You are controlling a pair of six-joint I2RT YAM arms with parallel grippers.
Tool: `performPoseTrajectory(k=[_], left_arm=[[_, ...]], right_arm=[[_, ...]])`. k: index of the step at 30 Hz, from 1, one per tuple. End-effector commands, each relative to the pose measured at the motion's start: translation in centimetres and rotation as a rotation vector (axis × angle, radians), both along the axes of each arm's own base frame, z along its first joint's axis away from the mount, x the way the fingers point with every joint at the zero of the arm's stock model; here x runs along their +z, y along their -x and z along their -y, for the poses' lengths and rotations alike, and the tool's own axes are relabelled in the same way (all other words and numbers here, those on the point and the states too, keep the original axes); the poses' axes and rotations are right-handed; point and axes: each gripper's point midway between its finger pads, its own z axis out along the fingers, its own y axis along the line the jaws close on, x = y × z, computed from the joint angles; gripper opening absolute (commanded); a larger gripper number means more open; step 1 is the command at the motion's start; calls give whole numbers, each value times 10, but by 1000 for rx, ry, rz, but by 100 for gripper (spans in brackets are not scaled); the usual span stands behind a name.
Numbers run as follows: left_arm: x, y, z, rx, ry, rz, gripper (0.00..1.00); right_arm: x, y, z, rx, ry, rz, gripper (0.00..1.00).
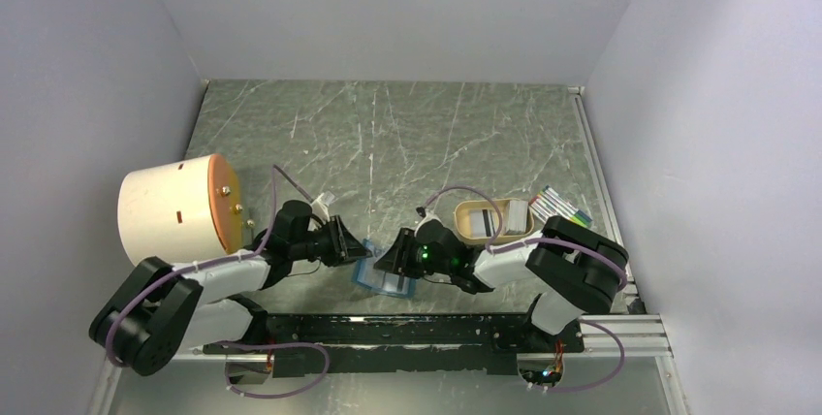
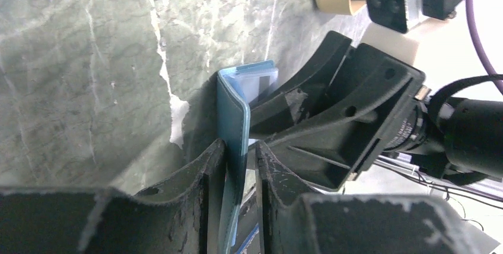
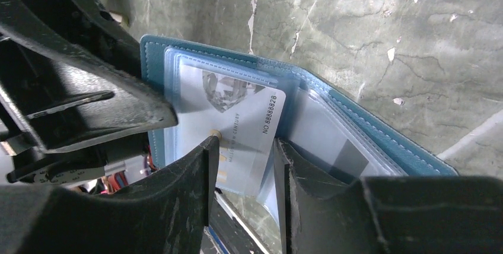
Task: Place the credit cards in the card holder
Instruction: Insert the credit card into the card holder.
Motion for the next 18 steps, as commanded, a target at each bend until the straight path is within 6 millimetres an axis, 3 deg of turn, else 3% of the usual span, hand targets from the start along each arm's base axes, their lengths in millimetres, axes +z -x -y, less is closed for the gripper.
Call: performPoseTrajectory(k=[1, 7, 11, 18], left_arm=[[12, 4, 0, 0, 36, 17, 30], [11, 8, -2, 12, 43, 12, 23], [6, 10, -3, -2, 33, -3, 10], [24, 10, 4, -18, 103, 21, 9]], right_arm=[[-10, 3, 10, -9, 22, -16, 42], [-12, 3, 13, -13, 17, -20, 41], [-11, -1, 13, -13, 14, -5, 41], [-1, -15, -3, 80, -34, 53, 43]])
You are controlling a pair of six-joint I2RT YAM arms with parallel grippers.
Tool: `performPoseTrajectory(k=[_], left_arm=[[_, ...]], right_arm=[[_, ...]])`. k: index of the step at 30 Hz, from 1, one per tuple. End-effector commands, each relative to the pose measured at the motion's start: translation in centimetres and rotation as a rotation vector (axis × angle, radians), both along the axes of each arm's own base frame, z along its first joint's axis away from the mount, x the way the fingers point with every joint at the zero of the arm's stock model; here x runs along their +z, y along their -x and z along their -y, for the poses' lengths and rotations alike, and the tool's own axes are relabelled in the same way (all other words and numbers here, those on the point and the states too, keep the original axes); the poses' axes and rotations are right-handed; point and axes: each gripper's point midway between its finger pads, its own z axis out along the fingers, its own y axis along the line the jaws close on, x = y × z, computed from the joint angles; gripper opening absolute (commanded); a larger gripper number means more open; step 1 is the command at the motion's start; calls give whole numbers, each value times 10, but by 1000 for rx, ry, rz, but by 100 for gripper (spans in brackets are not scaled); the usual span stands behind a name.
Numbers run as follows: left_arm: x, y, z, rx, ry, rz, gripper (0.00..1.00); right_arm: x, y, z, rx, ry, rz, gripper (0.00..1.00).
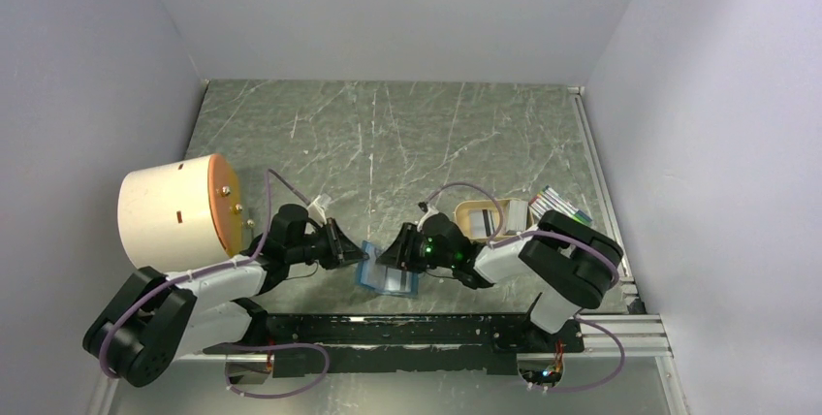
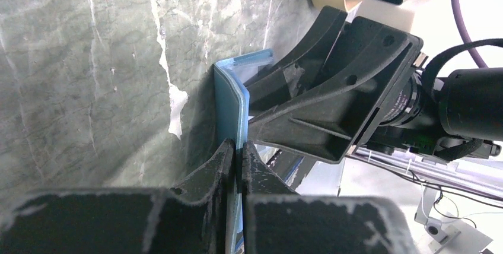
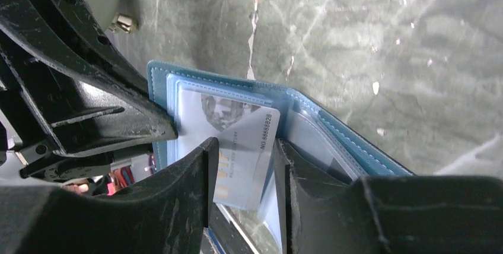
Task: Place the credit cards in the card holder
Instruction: Insert the credit card into the card holder.
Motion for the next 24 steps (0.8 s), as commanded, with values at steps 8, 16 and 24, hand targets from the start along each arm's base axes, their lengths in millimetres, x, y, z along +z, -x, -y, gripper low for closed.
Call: performPoseTrajectory(k=[8, 16, 24], left_arm=[[35, 0, 4, -1, 97, 97, 9], [39, -3, 8, -11, 110, 111, 9], [52, -2, 17, -26, 191, 128, 9]], right_arm=[[-3, -7, -16, 122, -42, 46, 46], [-2, -14, -15, 125, -21, 70, 47], [-6, -16, -19, 148, -39, 54, 47]])
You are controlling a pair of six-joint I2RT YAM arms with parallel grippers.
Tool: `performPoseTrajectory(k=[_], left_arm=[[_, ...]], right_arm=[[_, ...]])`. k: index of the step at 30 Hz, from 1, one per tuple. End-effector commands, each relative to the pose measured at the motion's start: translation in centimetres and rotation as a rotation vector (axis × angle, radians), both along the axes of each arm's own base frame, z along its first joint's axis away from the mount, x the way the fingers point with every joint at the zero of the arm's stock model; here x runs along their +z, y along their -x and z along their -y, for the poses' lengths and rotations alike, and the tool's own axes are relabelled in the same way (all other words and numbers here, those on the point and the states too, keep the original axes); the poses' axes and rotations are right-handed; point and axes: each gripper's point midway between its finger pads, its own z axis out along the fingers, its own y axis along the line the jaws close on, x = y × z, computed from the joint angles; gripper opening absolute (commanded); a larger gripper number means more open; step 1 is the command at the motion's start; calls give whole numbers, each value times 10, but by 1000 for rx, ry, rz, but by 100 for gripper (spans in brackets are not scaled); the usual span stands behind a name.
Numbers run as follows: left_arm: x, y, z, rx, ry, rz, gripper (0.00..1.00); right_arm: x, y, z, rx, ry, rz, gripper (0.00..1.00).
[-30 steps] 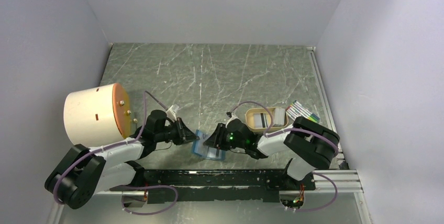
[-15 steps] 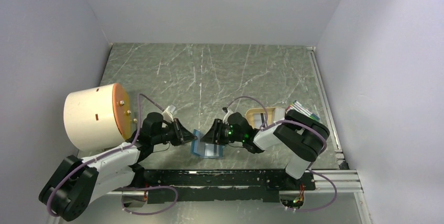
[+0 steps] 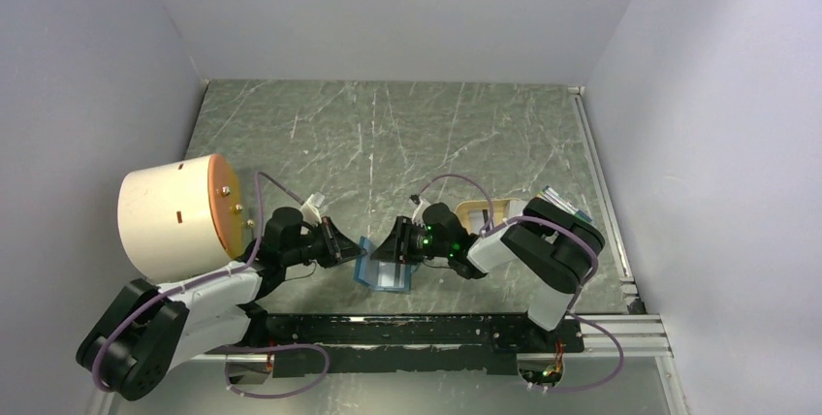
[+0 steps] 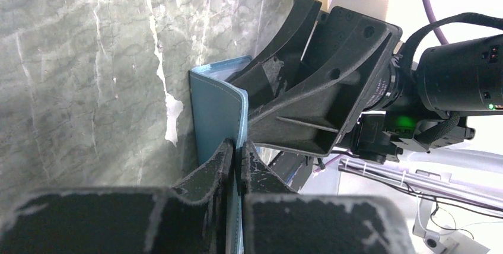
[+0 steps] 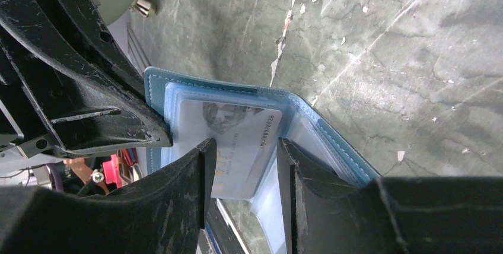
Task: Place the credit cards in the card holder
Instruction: Insert the credit card into the card holder.
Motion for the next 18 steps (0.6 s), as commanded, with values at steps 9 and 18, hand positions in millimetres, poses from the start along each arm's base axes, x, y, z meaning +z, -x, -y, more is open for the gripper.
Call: performPoseTrajectory(k=[9, 18], left_arm=[[29, -2, 16, -27, 48, 61, 9], [19, -17, 1, 54, -213, 31, 9]], right_arm=[[-5, -13, 16, -36, 34, 2, 53], [20, -10, 38, -79, 19, 27, 56]])
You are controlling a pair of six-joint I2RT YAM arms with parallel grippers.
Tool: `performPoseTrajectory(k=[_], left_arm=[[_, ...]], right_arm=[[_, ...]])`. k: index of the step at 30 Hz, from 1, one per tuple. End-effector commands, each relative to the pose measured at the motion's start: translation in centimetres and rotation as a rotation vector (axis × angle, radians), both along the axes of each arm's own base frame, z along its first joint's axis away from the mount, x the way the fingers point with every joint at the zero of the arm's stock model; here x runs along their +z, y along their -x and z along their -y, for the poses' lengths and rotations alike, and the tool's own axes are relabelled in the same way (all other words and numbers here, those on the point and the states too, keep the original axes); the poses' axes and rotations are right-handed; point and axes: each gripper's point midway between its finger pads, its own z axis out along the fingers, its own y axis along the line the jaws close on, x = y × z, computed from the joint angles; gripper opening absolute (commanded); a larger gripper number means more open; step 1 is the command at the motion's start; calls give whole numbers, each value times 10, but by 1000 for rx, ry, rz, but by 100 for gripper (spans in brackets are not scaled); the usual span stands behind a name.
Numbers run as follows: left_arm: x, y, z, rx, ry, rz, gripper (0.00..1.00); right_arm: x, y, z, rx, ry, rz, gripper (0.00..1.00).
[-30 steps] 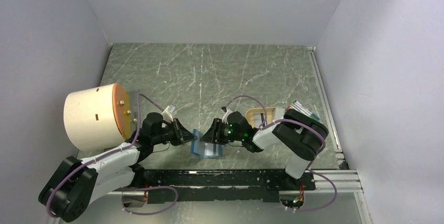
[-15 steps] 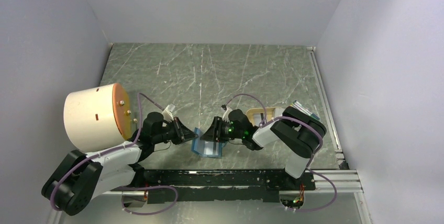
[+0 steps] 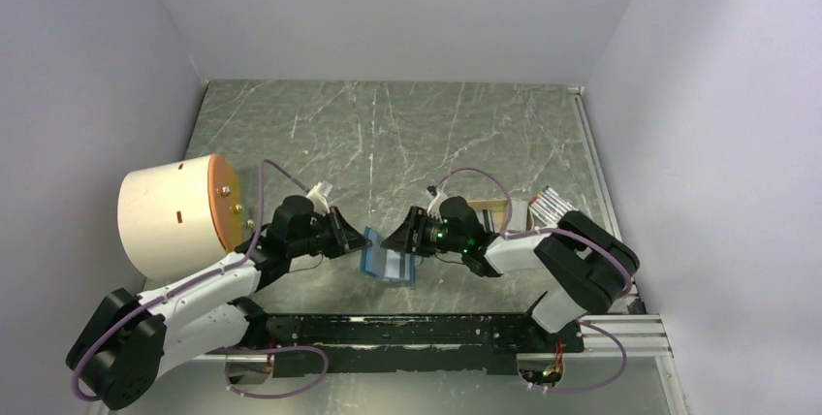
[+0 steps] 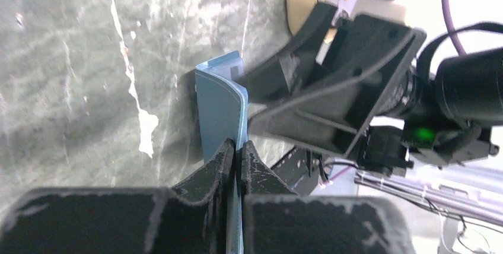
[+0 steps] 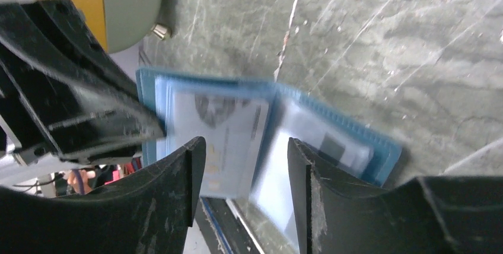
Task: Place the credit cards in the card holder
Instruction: Insert the credit card into the card holder.
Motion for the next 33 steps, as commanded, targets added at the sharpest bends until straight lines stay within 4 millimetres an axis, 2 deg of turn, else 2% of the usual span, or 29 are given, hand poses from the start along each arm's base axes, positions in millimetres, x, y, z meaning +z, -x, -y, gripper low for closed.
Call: performPoseTrajectory(k=[1, 3, 6, 11, 15, 20, 24, 33], left_arm=[[-6, -9, -9, 38, -145, -21, 9], [-9, -7, -7, 39, -141, -39, 9], [-11, -7, -5, 44, -154, -45, 9], [-19, -8, 2, 17, -192, -72, 9], [-14, -7, 14, -8, -165, -73, 9], [3, -6, 24, -25, -90, -60, 9], [14, -2, 27, -23, -27, -39, 9], [12, 9, 32, -39, 105, -49, 9]], right_arm=[[-1, 9, 12, -8, 15, -6, 55], [7, 9, 11, -10, -8, 6, 52], [15, 15, 3, 27, -46, 20, 55], [12, 18, -7, 57, -62, 27, 61], [4, 20, -13, 61, -82, 5, 67], [-7, 24, -12, 47, -109, -33, 65], [-5, 28, -15, 63, -158, -39, 65], [9, 28, -19, 82, -235, 12, 72]])
